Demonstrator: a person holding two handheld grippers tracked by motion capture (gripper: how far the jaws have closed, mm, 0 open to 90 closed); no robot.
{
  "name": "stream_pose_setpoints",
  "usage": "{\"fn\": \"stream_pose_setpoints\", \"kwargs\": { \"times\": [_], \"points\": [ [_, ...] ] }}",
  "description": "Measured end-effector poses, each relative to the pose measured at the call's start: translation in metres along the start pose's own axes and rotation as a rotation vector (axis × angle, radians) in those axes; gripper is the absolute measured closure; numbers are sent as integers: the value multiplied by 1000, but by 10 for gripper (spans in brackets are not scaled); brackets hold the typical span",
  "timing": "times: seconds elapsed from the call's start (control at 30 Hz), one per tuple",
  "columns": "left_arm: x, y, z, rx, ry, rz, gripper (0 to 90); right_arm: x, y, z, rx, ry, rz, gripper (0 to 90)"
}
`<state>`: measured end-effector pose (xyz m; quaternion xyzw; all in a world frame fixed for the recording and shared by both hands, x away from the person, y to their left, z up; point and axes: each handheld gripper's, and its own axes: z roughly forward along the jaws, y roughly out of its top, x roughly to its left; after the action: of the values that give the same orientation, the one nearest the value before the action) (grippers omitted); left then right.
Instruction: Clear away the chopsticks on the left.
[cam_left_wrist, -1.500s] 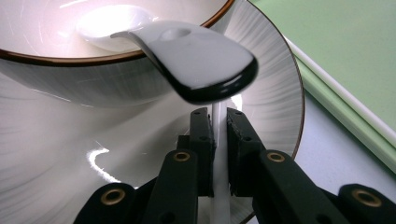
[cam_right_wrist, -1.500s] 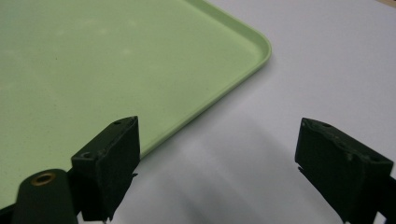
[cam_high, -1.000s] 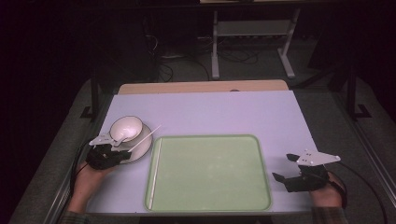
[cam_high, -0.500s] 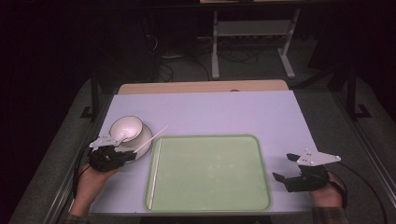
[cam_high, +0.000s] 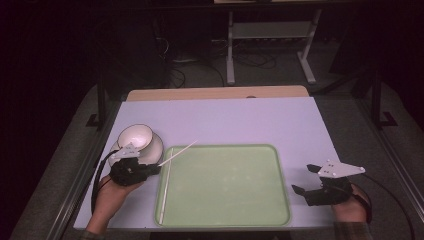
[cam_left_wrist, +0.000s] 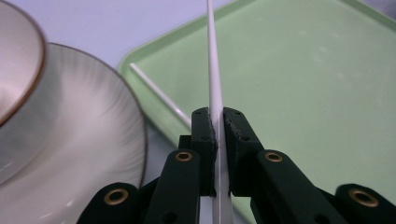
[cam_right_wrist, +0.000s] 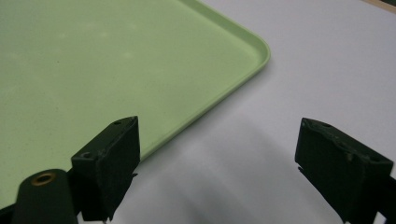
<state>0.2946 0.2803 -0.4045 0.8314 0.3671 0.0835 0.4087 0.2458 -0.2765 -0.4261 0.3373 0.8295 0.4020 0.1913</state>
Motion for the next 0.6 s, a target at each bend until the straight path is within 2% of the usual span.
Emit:
{"fn": "stream_pose_setpoints", "kwargs": {
  "times": [0.17, 0.6],
  "points": [
    [-11, 6, 13, 16, -23, 13, 832, -1, 0, 0, -2, 2, -1, 131],
    [-29, 17, 39, 48, -57, 36, 832, 0, 0, 0, 0, 4, 2, 131]
  ]
}}
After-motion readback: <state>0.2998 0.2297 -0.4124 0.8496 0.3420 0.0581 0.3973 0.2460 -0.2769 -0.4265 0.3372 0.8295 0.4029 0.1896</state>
